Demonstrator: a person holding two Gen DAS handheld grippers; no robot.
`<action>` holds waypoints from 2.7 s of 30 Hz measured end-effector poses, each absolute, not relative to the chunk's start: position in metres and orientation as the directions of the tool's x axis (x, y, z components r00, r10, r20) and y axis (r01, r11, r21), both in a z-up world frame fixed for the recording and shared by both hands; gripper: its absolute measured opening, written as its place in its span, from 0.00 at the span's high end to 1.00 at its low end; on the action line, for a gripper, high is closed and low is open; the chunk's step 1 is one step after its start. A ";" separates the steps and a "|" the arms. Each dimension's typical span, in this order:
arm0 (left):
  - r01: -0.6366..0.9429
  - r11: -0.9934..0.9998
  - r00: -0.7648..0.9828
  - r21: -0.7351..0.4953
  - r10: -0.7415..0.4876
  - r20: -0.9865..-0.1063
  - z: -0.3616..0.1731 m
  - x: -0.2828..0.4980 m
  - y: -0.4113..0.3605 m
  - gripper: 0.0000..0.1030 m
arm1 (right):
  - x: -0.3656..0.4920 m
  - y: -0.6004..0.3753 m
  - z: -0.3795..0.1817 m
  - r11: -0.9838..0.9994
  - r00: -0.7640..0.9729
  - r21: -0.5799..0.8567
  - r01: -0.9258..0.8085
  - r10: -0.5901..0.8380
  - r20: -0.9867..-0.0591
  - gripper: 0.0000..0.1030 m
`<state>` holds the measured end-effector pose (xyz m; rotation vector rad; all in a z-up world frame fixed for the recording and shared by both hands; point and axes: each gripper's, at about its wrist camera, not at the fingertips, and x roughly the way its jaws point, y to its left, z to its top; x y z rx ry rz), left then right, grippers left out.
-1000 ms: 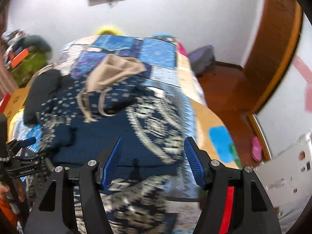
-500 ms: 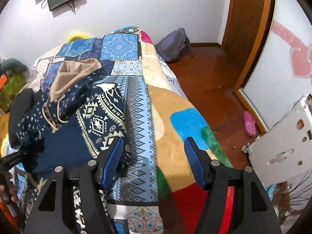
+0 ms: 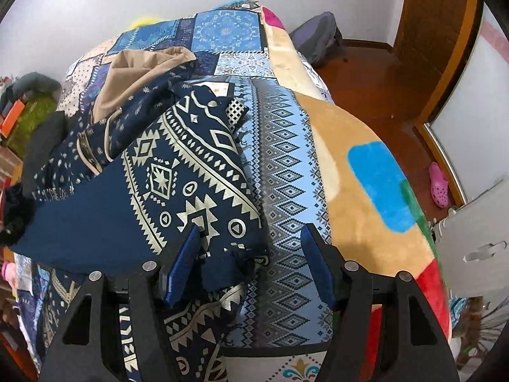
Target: Fold large clothes
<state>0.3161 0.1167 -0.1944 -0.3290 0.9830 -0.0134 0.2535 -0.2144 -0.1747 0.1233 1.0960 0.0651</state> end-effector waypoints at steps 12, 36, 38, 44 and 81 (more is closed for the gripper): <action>-0.243 0.968 0.378 -0.057 0.041 -0.925 -0.246 0.283 0.156 0.72 | 0.251 -0.223 -0.165 0.988 0.451 0.154 0.030 0.124 -0.884 0.28; 0.011 0.999 0.703 0.036 0.018 -0.711 -0.101 0.414 0.065 0.39 | 0.327 -0.175 -0.068 0.983 0.670 0.140 -0.121 0.185 -0.719 0.27; 0.017 0.999 0.697 0.028 0.008 -0.717 -0.104 0.434 0.062 0.39 | 0.340 -0.172 -0.074 0.981 0.658 0.152 -0.123 0.196 -0.727 0.27; 0.015 0.999 0.641 -0.043 -0.043 -0.766 -0.133 0.494 0.059 0.39 | 0.391 -0.166 -0.102 0.964 0.573 0.245 -0.106 0.261 -0.777 0.27; 0.051 0.958 0.557 -0.283 -0.263 -0.788 -0.167 0.534 0.082 0.89 | 0.432 -0.133 -0.113 0.929 0.525 0.320 -0.185 0.369 -0.767 0.93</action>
